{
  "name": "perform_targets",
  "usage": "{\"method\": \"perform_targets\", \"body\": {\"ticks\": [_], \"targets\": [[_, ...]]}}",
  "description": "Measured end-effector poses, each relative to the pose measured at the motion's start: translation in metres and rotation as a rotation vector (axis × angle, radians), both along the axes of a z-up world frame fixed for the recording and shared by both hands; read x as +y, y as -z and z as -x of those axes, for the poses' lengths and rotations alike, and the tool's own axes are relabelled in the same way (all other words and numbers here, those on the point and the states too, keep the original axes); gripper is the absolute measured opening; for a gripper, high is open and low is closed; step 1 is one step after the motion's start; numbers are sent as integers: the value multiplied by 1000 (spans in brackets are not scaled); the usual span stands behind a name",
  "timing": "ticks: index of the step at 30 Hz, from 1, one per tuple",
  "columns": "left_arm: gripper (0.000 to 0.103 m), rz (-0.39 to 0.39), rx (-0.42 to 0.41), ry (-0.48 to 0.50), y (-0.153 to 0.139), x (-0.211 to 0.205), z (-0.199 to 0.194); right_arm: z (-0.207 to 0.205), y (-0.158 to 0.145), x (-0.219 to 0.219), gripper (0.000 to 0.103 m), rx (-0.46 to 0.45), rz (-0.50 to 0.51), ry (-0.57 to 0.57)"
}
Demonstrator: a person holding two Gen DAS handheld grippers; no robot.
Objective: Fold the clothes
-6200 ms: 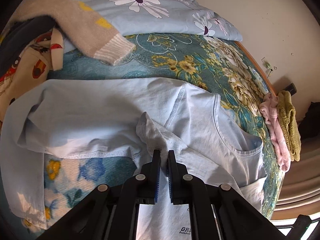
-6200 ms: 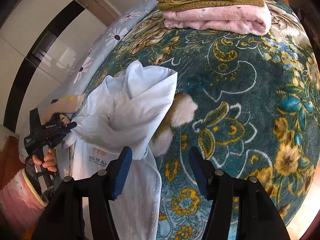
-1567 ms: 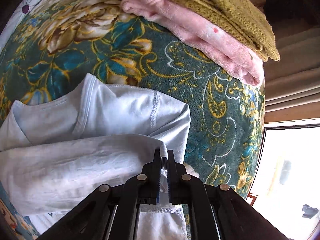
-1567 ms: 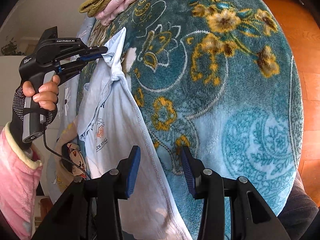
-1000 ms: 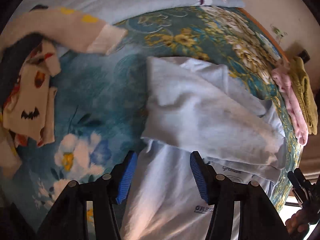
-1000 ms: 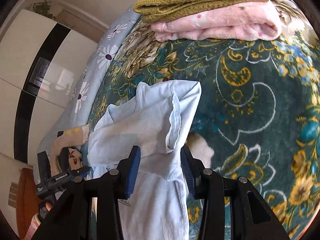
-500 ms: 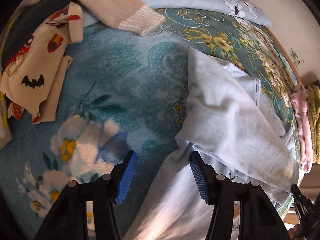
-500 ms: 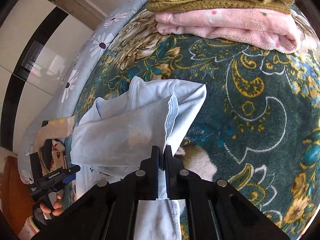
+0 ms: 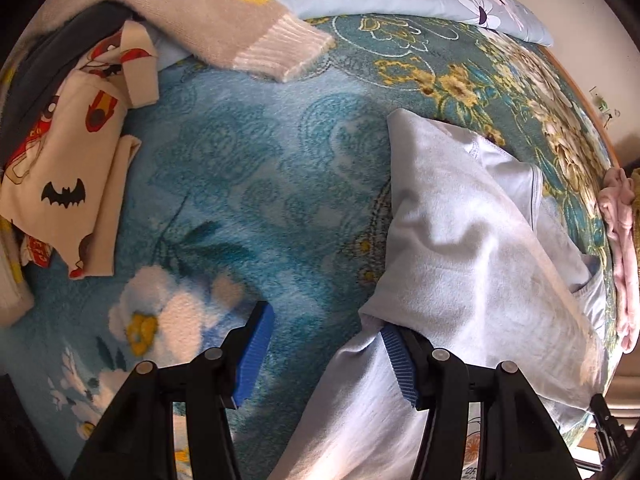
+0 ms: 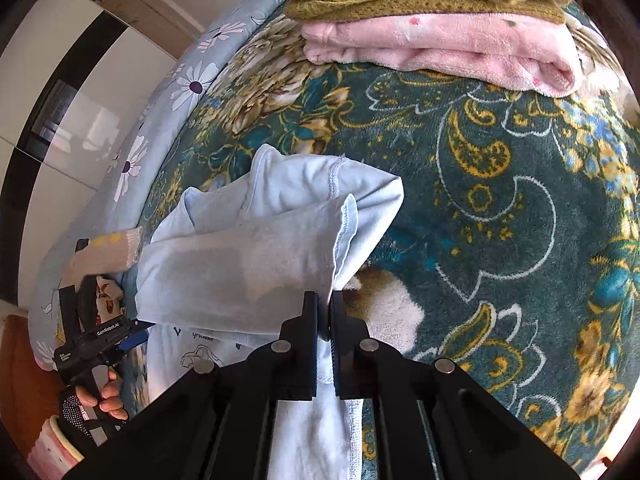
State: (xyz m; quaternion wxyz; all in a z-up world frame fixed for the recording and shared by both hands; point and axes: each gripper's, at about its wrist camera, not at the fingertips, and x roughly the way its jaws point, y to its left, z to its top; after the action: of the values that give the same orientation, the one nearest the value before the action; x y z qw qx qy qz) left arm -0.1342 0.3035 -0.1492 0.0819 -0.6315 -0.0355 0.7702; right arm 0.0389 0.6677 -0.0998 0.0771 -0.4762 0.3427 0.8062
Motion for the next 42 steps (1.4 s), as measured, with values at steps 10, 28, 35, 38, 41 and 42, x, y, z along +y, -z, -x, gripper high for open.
{"method": "perform_targets", "body": {"ticks": [10,28,35,38,41,42], "targets": [[60,7,-4,7,0,4,0,-8,0,2,7,-3,12,16],[62,19,-9,12,0,10,-1,-16,-33,-15,3,117,-40,-39],[62,-25,-47,-13,-3,2,0,-24,14,-1,2,-50,-13,24],[62,-96,-74,-18,-9,-7,-4,-30,10,4,3,-32,22,40],[62,-170,-97,-20,-14,-20,-13,-43,-1,2,3,0,41,36],[62,-194,-105,-19,-15,-24,-16,-49,-3,0,3,5,46,37]]}}
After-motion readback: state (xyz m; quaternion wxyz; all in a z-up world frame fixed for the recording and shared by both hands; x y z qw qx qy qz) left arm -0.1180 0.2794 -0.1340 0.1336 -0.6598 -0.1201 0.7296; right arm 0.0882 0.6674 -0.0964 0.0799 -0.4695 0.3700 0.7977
